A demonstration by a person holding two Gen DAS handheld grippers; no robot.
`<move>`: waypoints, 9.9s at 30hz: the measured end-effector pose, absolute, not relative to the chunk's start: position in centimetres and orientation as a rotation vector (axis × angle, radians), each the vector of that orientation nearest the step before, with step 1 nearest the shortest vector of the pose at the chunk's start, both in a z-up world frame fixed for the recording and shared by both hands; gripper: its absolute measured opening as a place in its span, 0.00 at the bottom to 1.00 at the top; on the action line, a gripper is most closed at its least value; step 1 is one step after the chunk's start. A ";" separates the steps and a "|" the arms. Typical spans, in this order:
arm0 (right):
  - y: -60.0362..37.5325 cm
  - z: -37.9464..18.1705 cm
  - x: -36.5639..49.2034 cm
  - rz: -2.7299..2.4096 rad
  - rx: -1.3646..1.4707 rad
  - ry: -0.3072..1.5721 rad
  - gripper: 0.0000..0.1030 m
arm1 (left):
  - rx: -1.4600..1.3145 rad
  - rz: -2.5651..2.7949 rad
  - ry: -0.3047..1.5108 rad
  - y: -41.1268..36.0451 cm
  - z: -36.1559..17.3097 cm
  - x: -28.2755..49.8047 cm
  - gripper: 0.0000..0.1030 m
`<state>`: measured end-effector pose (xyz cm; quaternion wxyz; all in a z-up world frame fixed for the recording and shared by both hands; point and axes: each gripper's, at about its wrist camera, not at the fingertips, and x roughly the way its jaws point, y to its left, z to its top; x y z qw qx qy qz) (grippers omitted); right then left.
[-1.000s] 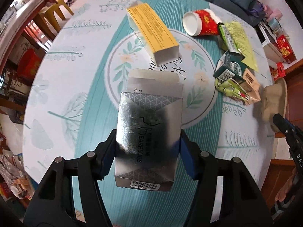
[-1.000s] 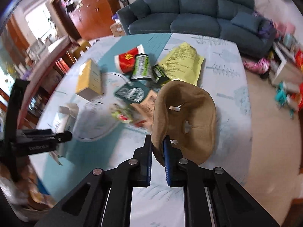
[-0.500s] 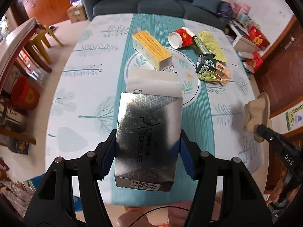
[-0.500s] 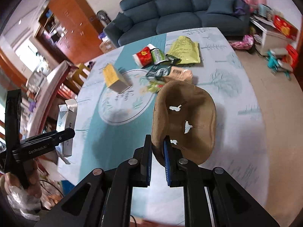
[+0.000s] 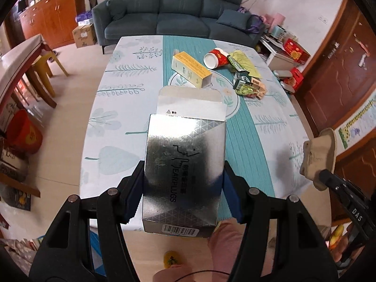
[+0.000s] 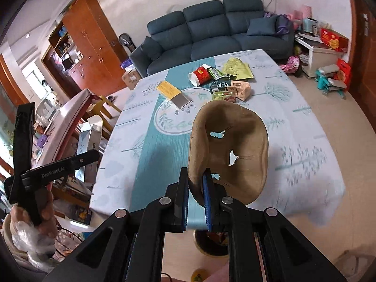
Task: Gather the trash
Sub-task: 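Carry the silver box and cardboard tray down over the trash bin, then open both grippers to drop the box and tray into the bin, then raise both tools back over the table, then grasp the yellow box with the left gripper while the right grasps the green-and-tan milk bag, then carry the yellow box and milk bag down over the trash bin, then open both grippers to drop the box and milk bag into the bin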
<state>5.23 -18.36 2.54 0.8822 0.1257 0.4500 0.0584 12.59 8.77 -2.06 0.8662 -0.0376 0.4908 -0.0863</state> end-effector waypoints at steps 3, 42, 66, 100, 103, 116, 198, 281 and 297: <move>-17.4 2.4 2.3 0.088 0.278 0.946 0.11 | -0.050 -0.199 1.026 9.4 -2.2 11.1 0.56; -11.8 -26.6 -5.7 0.244 0.463 1.439 0.11 | 0.064 -0.256 1.354 3.5 -27.2 -2.8 0.57; -15.4 -46.4 -2.5 0.160 0.547 1.482 0.61 | 0.041 -0.059 1.336 3.2 -45.2 0.6 0.85; -14.5 -13.5 -6.6 0.303 0.483 1.241 0.62 | -0.141 -0.106 1.184 6.8 -13.4 -4.8 0.84; -14.3 -8.4 -6.7 0.311 0.469 1.175 0.62 | -0.184 -0.127 1.148 7.8 -9.5 -4.4 0.81; -15.4 9.0 -5.0 0.233 0.372 0.856 0.64 | -0.158 -0.210 0.922 8.3 6.0 0.1 0.76; -26.3 -11.4 45.2 0.764 0.005 1.292 0.41 | -0.241 0.198 1.409 -2.9 -15.8 44.1 0.37; -21.4 -32.2 -7.1 0.076 0.792 1.356 0.41 | 0.094 -0.257 1.506 -2.5 -32.1 -2.1 0.37; -20.0 -43.2 -4.5 0.007 0.803 1.427 0.41 | 0.087 -0.240 1.550 -3.1 -44.1 1.2 0.38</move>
